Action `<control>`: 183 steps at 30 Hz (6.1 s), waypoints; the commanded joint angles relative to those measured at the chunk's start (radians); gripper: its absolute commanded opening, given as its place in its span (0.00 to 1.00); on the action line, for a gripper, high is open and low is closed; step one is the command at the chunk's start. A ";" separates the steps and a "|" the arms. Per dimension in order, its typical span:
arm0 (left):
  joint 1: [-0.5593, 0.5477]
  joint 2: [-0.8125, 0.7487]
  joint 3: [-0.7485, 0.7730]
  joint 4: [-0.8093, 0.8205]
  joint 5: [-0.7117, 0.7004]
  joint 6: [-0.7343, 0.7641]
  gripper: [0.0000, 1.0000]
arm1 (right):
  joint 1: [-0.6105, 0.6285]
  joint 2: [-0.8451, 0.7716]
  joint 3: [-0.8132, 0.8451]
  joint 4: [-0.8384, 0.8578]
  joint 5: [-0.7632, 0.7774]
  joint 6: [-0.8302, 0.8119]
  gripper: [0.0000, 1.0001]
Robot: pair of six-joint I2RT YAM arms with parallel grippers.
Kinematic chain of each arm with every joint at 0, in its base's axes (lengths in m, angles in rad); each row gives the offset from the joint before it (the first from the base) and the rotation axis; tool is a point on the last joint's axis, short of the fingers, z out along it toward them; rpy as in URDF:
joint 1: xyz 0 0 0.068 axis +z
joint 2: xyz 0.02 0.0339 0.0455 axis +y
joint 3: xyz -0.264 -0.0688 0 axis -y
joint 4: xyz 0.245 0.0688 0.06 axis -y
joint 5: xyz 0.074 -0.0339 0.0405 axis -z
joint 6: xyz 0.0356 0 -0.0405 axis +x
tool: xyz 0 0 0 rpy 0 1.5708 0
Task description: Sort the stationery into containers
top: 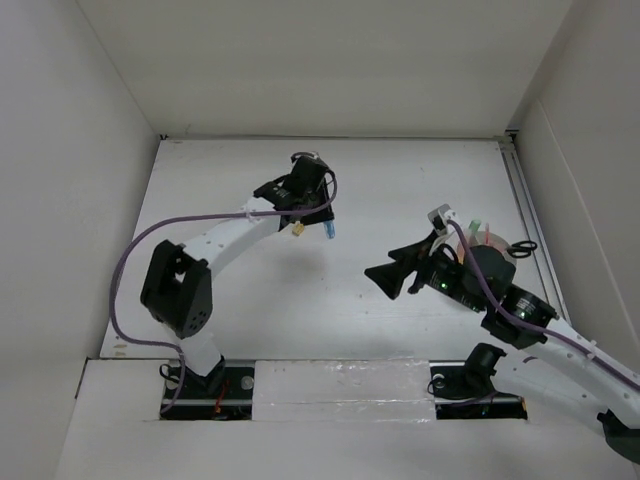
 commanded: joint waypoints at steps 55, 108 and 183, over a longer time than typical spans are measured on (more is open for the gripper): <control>-0.142 -0.402 -0.085 0.161 0.255 0.112 0.00 | -0.005 0.355 -0.012 0.665 0.205 0.021 0.45; -0.180 -0.851 -0.314 -0.049 -0.322 0.114 1.00 | -0.025 -0.163 0.005 -0.560 1.084 0.633 0.00; -0.159 -0.902 -0.387 0.007 -0.116 0.123 1.00 | -0.836 0.047 -0.016 -0.418 0.589 0.445 0.00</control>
